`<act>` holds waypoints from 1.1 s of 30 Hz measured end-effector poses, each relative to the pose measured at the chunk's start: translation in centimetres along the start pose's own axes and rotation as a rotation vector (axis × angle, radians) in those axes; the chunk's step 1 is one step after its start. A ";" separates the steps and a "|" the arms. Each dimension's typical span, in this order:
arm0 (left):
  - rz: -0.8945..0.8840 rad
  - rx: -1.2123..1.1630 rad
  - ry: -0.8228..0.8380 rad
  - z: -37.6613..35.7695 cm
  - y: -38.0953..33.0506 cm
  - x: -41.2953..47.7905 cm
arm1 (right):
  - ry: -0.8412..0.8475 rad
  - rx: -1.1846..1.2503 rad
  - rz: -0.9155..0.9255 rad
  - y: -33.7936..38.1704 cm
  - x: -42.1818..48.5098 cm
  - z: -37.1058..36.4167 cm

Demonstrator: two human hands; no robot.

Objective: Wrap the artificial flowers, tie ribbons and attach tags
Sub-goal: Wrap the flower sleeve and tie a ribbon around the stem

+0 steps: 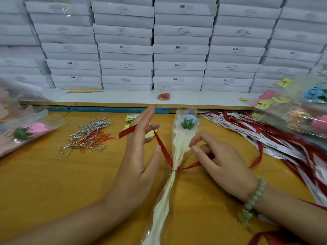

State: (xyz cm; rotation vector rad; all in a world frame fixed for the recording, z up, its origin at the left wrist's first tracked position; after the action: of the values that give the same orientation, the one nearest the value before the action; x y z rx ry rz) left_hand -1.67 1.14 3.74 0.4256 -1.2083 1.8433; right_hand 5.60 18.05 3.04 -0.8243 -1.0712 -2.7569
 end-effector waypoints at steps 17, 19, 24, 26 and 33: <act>-0.553 0.250 0.158 -1.7 -2.5 -0.8 | 0.328 0.243 0.188 1.8 -0.5 -1.9; -0.547 0.239 0.256 -2.1 -2.6 -1.0 | 0.337 0.271 0.171 1.8 -0.6 -2.0; -0.521 0.204 0.378 -2.6 -2.7 -1.3 | 0.301 0.431 0.135 1.7 -0.7 -2.1; -0.493 0.130 0.429 -2.7 -2.6 -1.4 | 0.266 0.531 0.085 1.4 -0.5 -1.8; -0.416 0.146 0.414 -2.9 -1.5 -1.2 | 0.092 0.759 0.076 1.5 -0.1 -0.6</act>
State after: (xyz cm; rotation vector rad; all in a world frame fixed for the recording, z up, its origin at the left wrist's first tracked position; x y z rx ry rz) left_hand 0.68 3.31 2.47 0.3239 -0.6502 1.5607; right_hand 5.75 16.57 3.54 -0.5880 -1.8184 -2.0145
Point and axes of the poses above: each hand's wrist, its own x-axis towards the middle knuckle, its own z-axis out of the back of the hand, y = z × x, the point moved 5 cm from there along x, towards the middle knuckle, and after that the axes turned 14 degrees about x, right-handed, at the moved point
